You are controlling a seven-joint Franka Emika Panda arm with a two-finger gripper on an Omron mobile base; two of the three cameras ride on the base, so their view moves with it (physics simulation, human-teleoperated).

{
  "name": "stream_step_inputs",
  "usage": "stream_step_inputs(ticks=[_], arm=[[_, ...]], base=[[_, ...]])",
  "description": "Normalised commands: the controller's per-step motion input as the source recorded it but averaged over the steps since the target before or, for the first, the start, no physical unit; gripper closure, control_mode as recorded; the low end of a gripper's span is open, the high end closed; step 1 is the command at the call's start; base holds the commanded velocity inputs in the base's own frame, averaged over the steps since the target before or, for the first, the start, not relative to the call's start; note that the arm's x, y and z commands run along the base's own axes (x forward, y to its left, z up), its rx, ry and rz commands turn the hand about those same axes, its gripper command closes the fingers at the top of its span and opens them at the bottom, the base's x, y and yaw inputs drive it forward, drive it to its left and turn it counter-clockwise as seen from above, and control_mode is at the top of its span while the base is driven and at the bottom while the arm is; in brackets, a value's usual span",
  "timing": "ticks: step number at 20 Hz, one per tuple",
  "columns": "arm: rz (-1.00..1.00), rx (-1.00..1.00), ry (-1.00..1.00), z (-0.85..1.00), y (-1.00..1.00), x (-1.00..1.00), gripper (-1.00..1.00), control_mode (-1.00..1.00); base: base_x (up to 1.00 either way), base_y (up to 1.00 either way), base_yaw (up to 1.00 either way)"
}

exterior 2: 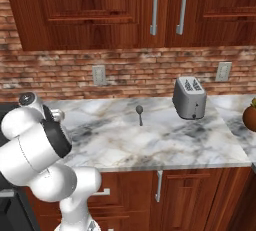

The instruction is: Organize the utensils by type. Pick up the wooden spoons from the counter and place them in the open cabinet. Then pick up the metallic utensils from the counter and place them in the open drawer.

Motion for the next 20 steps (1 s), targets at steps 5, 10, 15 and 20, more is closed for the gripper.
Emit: stream_step_inputs(ticks=[5,10,15,20], arm=[[0.0,0.0,0.04,-0.24,0.06,0.49,-1.0,-1.0],[0.0,-0.03,0.07,-0.31,0.09,0.42,-1.0,-1.0],[0.0,-0.06,0.1,-0.29,0.19,0.34,-1.0,-1.0],[0.0,-0.07,0.11,-0.16,0.19,0.29,-1.0,-1.0]], base=[[0.0,0.0,0.0],[0.0,0.0,0.0],[0.0,0.0,0.0],[0.0,0.0,0.0]])
